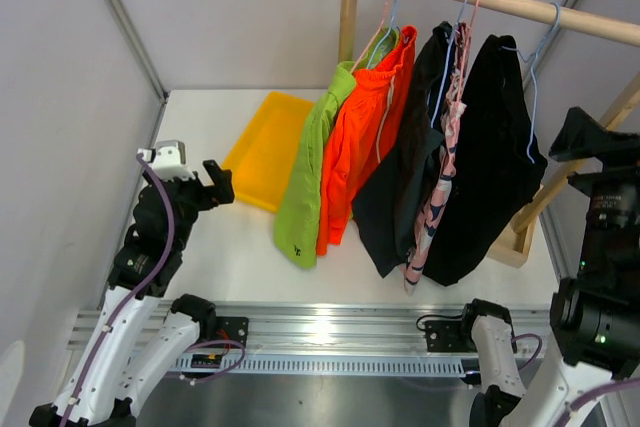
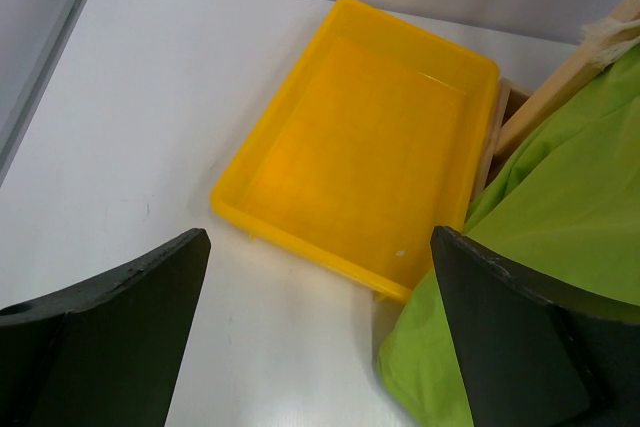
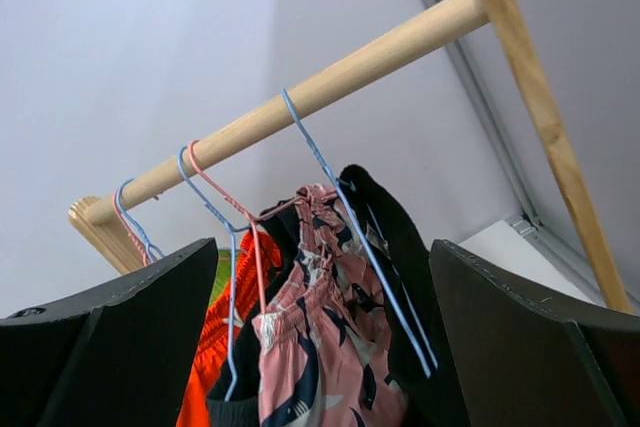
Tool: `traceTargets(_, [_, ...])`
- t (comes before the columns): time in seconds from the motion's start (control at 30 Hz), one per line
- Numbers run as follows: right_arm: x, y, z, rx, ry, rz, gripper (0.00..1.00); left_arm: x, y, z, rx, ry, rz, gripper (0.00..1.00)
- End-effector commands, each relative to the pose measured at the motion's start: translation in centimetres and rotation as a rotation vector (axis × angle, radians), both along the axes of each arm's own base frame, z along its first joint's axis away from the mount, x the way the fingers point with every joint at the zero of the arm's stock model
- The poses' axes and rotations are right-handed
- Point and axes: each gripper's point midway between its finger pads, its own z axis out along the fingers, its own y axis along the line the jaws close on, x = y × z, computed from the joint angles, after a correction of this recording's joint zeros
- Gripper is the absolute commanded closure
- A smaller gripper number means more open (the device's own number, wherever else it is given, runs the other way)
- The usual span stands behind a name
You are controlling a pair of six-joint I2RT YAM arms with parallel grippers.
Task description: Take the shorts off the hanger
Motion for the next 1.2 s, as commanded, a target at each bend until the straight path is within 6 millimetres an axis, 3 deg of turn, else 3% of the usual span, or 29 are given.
traceTargets(0.0, [4.1, 0.2, -0.2, 0.001, 0.048, 0.080, 0.06, -0.2, -0.2, 1.8, 0.000, -0.052, -0.024, 0.01])
traceTargets(0.13, [8.1, 0.3, -1.2, 0.017, 0.124, 0.158, 0.12, -0.2, -0.2, 1.8, 0.000, -0.050, -0.027, 0.01])
traceTargets(0.17, [10.2, -0.1, -2.2, 0.026, 0.174, 0.174, 0.13, -0.2, -0.2, 1.8, 0.000, -0.051, -0.028, 0.01])
traceTargets(0.23, [11.5, 0.4, -2.5, 0.020, 0.220, 0.220, 0.18, -0.3, -0.3, 1.8, -0.002, -0.053, -0.034, 0.01])
traceTargets(0.27, [13.4, 0.2, -3.6, 0.029, 0.268, 0.240, 0.19, -0.3, -0.3, 1.9, -0.003, -0.056, -0.034, 0.01])
traceTargets(0.33, [14.3, 1.1, -3.7, 0.000, 0.310, 0.276, 0.23, -0.3, -0.4, 2.1, -0.004, -0.060, -0.037, 0.01])
traceTargets(0.37, [15.7, 1.2, -4.8, 0.003, 0.355, 0.283, 0.23, -0.3, -0.4, 2.0, -0.004, -0.058, -0.039, 0.01])
traceTargets(0.5, [17.0, 2.8, -6.6, -0.044, 0.453, 0.307, 0.24, -0.4, -0.4, 2.1, -0.005, -0.060, -0.037, 0.01])
traceTargets(0.6, [17.6, 4.1, -8.4, -0.066, 0.509, 0.324, 0.26, -0.4, -0.4, 2.2, -0.006, -0.063, -0.039, 0.01])
traceTargets(0.77, [17.9, 4.7, -11.1, -0.071, 0.564, 0.328, 0.40, -0.4, -0.4, 1.9, -0.005, -0.054, -0.040, 0.01])
traceTargets(1.0, [16.7, 3.5, -11.6, -0.090, 0.581, 0.257, 0.58, -0.4, -0.5, 1.9, -0.005, -0.052, -0.043, 0.01])
traceTargets(1.17, [15.4, 2.1, -10.7, -0.114, 0.570, 0.180, 0.84, -0.3, -0.5, 1.8, -0.005, -0.049, -0.046, 0.01])
